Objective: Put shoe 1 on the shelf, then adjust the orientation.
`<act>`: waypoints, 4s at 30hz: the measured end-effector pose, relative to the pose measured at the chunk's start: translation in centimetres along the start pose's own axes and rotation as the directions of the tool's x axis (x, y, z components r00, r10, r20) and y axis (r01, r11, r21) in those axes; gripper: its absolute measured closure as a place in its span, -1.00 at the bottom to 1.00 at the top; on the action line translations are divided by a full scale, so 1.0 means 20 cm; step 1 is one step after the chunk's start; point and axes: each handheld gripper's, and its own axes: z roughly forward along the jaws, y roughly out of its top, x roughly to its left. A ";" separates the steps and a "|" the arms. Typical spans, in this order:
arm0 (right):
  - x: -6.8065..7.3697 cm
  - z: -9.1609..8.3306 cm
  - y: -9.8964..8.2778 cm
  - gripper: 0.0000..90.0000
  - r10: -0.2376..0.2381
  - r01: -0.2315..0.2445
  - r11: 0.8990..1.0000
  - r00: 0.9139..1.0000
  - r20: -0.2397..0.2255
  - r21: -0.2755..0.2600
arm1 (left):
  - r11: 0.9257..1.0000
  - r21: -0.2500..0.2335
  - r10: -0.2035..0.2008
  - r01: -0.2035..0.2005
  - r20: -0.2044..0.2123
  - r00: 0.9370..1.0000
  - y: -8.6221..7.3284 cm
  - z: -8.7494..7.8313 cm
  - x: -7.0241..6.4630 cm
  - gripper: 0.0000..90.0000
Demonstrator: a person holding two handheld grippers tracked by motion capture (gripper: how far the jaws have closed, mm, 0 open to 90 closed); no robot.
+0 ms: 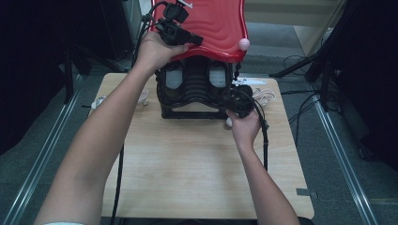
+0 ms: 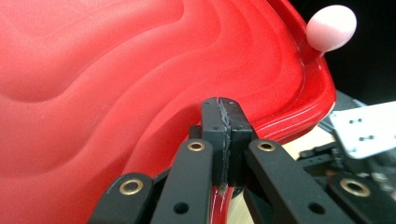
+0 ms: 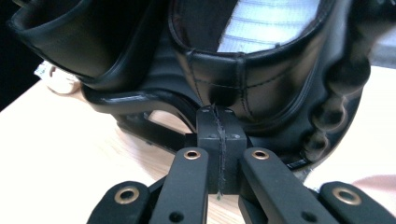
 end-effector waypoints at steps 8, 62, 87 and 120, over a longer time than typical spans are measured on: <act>0.03 -0.08 -0.11 1.00 0.032 -0.039 0.998 0.989 -0.145 -0.046 | 0.999 -0.004 -0.041 0.041 0.017 0.999 0.00 0.00 0.01 0.99; 0.02 -0.22 -0.49 0.05 -0.065 0.072 0.997 0.972 -0.224 0.026 | 0.980 0.031 -0.197 0.196 0.038 0.980 -1.11 -0.10 -0.02 0.07; 0.04 -0.16 -0.51 0.05 -0.085 0.099 0.993 0.976 -0.200 0.061 | 0.942 -0.015 -0.335 0.335 -0.116 0.935 -1.24 -0.19 0.49 1.00; 0.01 -0.14 -0.54 0.02 -0.050 0.073 0.991 0.978 -0.200 0.109 | 0.884 0.022 -0.455 0.468 -0.195 0.869 -1.45 -0.03 0.72 0.98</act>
